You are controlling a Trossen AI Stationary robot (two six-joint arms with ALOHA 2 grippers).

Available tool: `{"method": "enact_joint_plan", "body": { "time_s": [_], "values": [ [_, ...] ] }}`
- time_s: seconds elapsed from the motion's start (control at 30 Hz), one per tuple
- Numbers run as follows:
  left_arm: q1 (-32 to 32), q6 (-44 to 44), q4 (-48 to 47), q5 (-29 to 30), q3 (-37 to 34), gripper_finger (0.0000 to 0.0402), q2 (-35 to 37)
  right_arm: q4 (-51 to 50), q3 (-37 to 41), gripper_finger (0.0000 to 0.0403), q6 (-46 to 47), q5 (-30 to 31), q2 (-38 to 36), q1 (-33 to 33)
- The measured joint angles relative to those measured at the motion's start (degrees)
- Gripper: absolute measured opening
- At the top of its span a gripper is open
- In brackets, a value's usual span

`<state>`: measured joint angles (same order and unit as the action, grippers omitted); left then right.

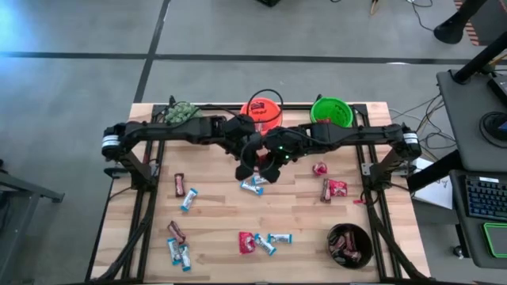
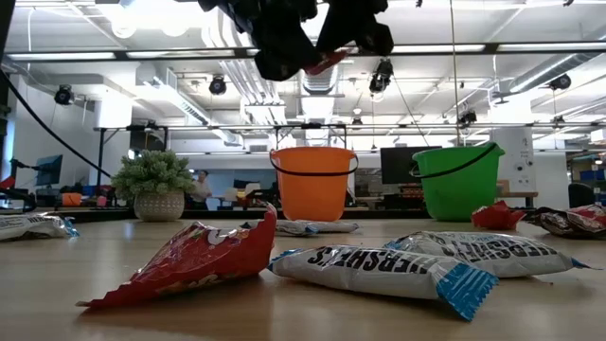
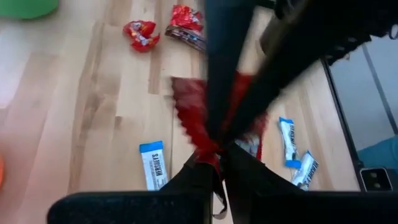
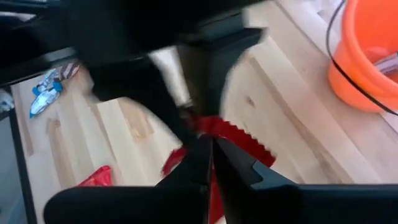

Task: Organize candy in baskets
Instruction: Put the red candy into the green bucket

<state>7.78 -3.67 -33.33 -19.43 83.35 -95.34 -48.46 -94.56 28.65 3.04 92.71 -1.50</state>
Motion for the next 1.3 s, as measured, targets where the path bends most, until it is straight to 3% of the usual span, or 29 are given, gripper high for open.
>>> {"method": "enact_joint_plan", "body": {
  "time_s": [0.27,0.6,0.87,1.3],
  "values": [
    [-0.2,1.7,-0.7,-1.2,0.2,0.0,1.2,-0.2,0.0,0.0023,-1.6,0.1,-1.9,0.0],
    [0.8,4.7,-1.8,-1.1,0.2,0.0,3.6,-1.6,0.1,0.0106,-3.2,1.5,-5.6,-0.5],
    [4.3,6.3,-5.0,-0.9,0.2,0.0,6.4,-12.2,0.1,0.0153,-3.1,8.4,-9.0,-1.1],
    [10.1,12.0,-8.5,-1.1,8.1,0.0,8.4,-29.8,0.1,0.016,6.5,16.4,-10.2,-1.3]
  ]
}}
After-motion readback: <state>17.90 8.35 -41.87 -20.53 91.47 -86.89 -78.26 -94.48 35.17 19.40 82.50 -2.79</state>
